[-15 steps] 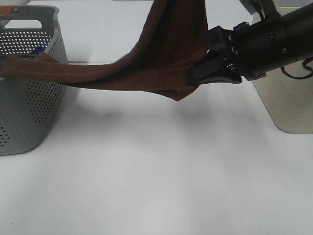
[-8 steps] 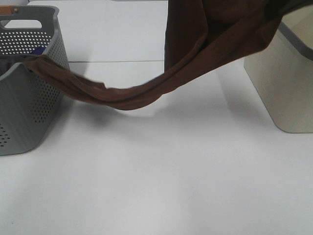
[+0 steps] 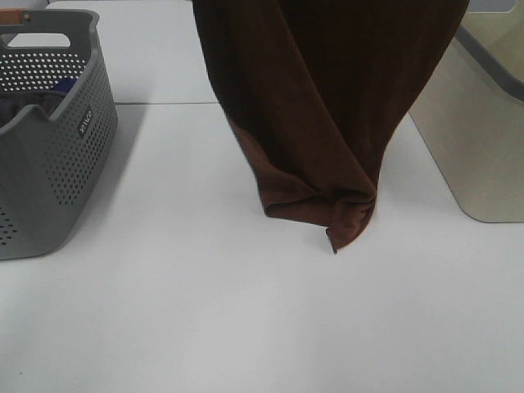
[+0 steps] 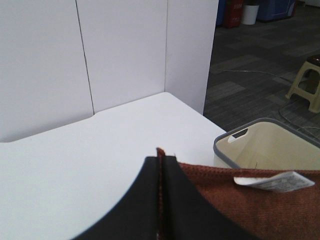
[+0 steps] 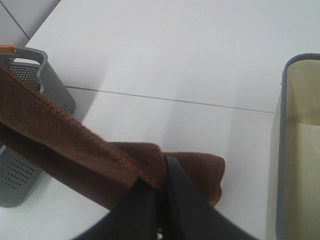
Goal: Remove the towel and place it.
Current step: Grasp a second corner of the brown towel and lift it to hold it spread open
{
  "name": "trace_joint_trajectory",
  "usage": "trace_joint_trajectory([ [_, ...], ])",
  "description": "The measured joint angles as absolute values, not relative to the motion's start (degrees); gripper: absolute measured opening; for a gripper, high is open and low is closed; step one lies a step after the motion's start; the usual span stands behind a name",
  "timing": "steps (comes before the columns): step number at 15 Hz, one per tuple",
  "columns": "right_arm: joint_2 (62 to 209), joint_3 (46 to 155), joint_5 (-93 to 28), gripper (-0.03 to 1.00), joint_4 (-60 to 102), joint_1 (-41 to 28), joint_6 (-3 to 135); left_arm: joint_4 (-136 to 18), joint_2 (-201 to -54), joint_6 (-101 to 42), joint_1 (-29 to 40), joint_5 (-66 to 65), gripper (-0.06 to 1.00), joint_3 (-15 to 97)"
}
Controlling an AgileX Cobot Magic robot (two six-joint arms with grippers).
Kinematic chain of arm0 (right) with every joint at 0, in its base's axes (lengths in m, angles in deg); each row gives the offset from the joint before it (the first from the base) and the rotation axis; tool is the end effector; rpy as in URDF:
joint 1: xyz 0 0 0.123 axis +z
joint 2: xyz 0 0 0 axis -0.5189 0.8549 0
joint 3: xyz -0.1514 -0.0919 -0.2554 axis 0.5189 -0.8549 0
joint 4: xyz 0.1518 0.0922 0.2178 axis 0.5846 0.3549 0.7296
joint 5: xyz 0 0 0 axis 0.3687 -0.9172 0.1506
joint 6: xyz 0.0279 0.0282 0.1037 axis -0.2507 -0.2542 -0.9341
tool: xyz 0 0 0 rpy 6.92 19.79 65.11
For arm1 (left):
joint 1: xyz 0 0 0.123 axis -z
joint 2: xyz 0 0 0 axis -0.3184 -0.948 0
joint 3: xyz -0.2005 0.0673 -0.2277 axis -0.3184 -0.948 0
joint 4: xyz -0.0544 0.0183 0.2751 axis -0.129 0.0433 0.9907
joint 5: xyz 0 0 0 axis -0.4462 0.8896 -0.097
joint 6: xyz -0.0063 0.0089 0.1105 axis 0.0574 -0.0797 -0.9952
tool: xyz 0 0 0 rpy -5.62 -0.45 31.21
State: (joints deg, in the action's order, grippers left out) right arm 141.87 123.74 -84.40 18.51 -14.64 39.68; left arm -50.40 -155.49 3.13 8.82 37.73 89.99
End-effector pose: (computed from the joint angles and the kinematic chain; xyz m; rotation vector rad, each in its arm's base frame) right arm 0.2959 0.0985 0.5259 -0.2399 2.1356 0.3314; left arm 0.3821 -0.2052 0.5651 0.4251 1.7109 -0.4284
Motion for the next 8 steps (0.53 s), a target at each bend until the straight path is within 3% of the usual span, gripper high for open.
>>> trace_joint_trajectory([
  [6,152.6,123.9,-80.6,0.00,17.7,-14.6,41.5,-50.5,-164.8,3.2,4.3,39.0,0.00,87.1],
  [8,159.7,123.9,-67.9,0.00,16.4,-14.6,43.5,-50.4,-171.4,3.2,2.5,30.6,0.00,87.1],
])
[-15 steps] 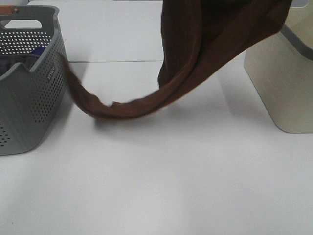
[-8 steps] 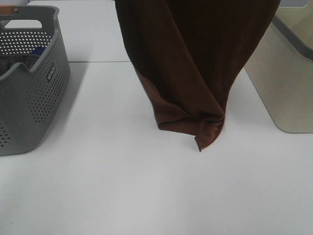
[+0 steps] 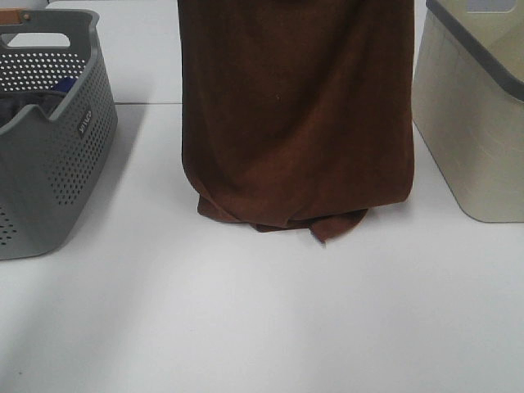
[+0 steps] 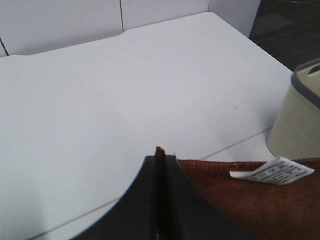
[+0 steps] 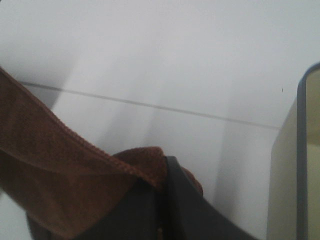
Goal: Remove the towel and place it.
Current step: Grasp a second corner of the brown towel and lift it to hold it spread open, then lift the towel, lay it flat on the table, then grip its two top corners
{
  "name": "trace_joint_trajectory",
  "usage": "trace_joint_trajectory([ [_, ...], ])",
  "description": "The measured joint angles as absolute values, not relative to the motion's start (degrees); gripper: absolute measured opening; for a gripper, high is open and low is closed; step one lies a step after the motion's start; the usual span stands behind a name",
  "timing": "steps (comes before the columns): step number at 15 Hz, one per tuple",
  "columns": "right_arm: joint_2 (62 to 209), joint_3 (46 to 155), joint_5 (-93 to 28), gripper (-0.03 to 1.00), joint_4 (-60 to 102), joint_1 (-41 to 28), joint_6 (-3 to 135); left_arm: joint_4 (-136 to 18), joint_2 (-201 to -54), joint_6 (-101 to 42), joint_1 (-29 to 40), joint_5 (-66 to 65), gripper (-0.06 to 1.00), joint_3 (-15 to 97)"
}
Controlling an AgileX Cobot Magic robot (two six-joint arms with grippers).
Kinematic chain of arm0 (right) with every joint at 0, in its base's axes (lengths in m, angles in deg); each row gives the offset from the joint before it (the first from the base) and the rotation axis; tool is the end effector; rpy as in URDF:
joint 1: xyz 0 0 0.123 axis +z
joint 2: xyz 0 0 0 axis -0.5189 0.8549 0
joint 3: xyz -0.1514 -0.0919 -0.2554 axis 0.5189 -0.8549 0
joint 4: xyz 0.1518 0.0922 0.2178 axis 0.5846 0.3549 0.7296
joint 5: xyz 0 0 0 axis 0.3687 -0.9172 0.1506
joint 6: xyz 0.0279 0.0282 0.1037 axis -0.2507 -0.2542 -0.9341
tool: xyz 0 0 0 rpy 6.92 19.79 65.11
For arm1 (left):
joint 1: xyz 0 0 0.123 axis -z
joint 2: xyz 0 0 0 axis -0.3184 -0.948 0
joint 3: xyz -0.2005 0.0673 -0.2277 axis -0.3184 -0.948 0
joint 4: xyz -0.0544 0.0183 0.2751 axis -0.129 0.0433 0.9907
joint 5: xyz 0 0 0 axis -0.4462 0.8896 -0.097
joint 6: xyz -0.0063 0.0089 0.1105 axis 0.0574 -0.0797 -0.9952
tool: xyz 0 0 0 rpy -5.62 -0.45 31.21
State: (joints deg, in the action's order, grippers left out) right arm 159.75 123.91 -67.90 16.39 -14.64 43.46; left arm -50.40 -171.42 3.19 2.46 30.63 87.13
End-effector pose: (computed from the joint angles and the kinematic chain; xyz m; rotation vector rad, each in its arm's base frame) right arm 0.4219 0.1311 0.4352 -0.2897 2.1454 0.2421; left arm 0.5079 -0.2011 0.4233 0.3447 1.9306 -0.3216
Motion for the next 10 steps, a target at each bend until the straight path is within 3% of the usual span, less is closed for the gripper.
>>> trace_joint_trajectory([
  [5,164.8,125.3,-36.7,0.00,15.9,-14.6,51.0,-47.5,-176.7,3.1,1.3,0.9,0.00,87.4],
  [10,164.4,138.2,-30.1,0.00,15.9,-14.6,52.9,-41.8,-175.6,3.1,1.3,-15.1,0.00,97.7],
])
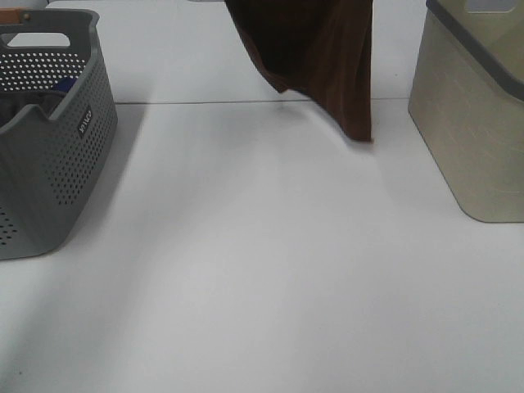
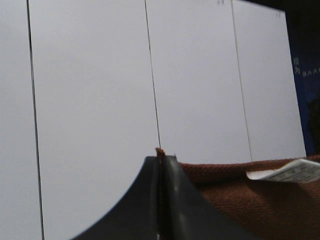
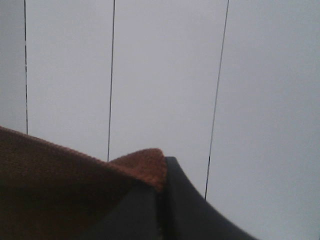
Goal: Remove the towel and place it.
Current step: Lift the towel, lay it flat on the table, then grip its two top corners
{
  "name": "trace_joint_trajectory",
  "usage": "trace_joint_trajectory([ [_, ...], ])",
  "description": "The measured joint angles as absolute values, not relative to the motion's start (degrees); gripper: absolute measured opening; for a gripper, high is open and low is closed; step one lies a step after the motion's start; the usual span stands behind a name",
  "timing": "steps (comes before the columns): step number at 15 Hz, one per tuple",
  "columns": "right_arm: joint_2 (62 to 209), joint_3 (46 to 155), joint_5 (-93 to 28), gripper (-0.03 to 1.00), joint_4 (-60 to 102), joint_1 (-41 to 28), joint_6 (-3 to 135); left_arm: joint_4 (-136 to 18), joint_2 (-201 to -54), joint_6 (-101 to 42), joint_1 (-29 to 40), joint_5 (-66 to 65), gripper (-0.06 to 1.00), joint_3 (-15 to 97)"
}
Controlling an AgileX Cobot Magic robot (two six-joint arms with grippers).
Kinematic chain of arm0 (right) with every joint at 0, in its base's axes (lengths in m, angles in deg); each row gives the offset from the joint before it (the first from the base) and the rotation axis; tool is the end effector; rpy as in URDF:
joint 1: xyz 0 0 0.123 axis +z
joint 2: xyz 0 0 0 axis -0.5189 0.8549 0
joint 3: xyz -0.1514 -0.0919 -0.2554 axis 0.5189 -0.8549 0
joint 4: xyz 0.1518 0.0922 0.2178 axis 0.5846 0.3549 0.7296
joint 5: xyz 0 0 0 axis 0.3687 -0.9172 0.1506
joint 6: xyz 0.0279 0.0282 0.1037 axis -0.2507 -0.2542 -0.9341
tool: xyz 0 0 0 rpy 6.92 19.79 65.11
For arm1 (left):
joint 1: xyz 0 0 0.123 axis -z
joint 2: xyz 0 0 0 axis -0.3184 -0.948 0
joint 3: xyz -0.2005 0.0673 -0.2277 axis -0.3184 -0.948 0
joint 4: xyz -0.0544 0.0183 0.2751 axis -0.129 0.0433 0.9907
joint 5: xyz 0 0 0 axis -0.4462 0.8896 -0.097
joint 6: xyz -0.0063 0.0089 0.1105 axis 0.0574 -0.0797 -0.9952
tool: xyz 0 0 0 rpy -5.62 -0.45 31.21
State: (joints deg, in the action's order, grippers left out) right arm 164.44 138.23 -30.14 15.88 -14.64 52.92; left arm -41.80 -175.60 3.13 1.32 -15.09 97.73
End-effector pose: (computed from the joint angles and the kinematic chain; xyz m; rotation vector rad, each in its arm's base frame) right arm 0.4458 0.1338 0.5600 -0.2701 1.3033 0.1567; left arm 0.5131 -0.1870 0.5363 0.2349 1.0161 -0.2422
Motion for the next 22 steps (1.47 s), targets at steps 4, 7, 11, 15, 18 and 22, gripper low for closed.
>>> trace_joint_trajectory([
  [4,167.5,138.6,-41.1,0.00,15.6,-14.6,53.1,-40.0,-178.1,3.1,1.7,-3.6,0.00,98.2],
  [7,171.8,138.6,-59.8,0.00,15.4,-14.6,53.1,-40.3,-182.0,3.1,3.6,22.2,0.00,97.9],
  [11,175.1,138.6,-82.2,0.00,15.9,-14.6,52.7,-41.8,-183.0,3.3,5.8,47.4,0.00,97.8],
  [15,177.5,138.6,-92.5,0.00,18.0,-14.6,49.5,-44.4,-183.0,6.9,5.8,59.0,0.00,97.8],
  [18,178.4,137.0,-93.0,0.00,20.6,-14.6,48.7,-44.5,-183.0,7.7,5.8,64.3,0.00,97.8],
  [22,178.1,130.2,-92.9,0.00,22.5,-14.6,48.1,-44.7,-181.9,8.9,5.8,64.6,0.00,92.9],
])
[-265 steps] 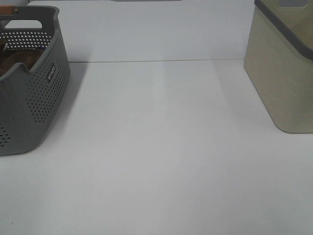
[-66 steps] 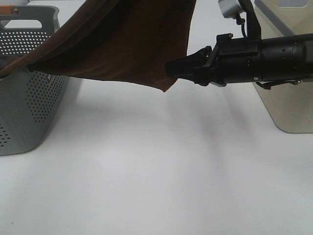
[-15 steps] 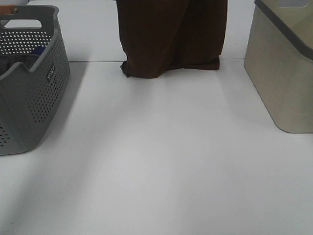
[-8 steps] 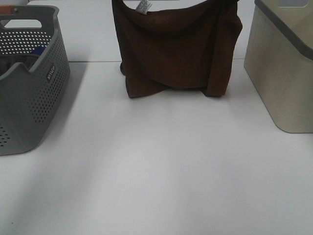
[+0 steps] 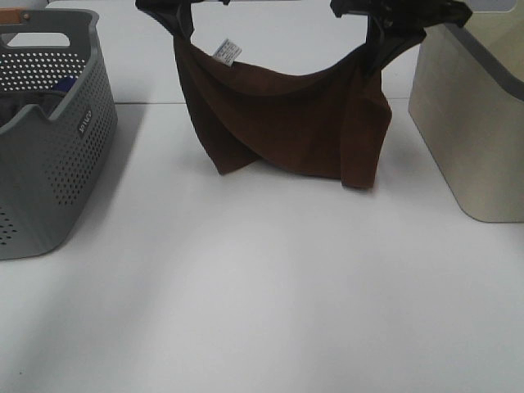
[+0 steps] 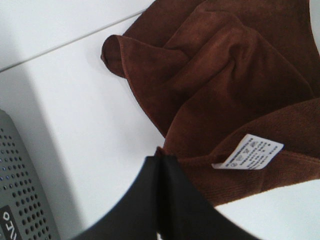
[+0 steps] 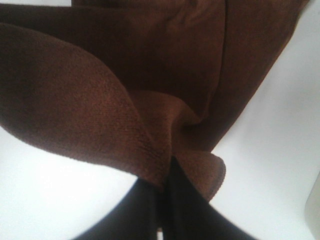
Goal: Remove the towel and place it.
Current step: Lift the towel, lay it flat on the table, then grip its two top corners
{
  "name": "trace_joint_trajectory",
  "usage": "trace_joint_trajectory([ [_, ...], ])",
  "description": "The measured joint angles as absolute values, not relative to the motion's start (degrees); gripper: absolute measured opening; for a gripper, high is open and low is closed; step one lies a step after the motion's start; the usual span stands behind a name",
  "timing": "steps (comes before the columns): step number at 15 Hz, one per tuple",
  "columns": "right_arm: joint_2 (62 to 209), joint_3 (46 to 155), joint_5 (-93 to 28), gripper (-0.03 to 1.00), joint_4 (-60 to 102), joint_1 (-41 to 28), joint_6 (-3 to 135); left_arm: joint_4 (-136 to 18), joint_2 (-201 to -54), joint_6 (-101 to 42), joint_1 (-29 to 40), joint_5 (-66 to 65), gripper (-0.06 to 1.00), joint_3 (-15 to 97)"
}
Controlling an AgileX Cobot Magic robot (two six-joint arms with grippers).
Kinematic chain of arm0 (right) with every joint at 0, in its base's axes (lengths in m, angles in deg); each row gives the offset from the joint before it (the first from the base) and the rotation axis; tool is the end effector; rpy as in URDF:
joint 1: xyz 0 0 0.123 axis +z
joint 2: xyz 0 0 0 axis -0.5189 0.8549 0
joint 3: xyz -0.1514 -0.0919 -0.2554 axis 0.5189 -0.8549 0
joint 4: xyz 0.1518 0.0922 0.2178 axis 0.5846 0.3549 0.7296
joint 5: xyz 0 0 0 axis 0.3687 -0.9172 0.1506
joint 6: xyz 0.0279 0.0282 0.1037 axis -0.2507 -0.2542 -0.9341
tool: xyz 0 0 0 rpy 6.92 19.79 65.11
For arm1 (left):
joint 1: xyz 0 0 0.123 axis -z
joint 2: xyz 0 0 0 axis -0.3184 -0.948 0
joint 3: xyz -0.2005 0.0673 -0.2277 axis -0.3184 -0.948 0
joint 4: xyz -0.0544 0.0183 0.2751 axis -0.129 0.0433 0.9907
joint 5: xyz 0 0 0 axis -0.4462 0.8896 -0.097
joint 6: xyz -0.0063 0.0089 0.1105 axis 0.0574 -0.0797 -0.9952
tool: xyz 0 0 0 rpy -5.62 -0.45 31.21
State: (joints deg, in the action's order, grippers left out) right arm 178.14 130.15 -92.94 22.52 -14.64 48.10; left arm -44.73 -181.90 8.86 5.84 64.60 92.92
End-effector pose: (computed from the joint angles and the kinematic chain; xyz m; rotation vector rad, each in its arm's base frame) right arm 0.4606 0.1560 0.2945 -0.4735 2.7716 0.2884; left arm 0.4994 -0.2251 0.3093 0.4602 2.5925 -0.1560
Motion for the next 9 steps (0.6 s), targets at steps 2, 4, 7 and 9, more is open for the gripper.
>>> trace_joint_trajectory([
  [2,175.8,122.8,-92.9,0.00,23.5,-14.6,48.1,-44.7,-179.6,9.1,6.9,64.5,0.00,84.2],
  [4,172.8,116.5,-92.8,0.00,25.5,-14.6,48.4,-44.5,-176.7,9.0,9.3,64.7,0.00,75.6],
  [7,165.9,102.7,-93.1,0.00,29.5,-14.6,50.0,-41.6,-170.2,10.1,14.8,64.8,0.00,61.1],
  [9,161.3,92.0,-93.1,0.00,30.0,-14.6,50.4,-41.1,-164.7,13.2,19.0,64.9,0.00,51.0],
])
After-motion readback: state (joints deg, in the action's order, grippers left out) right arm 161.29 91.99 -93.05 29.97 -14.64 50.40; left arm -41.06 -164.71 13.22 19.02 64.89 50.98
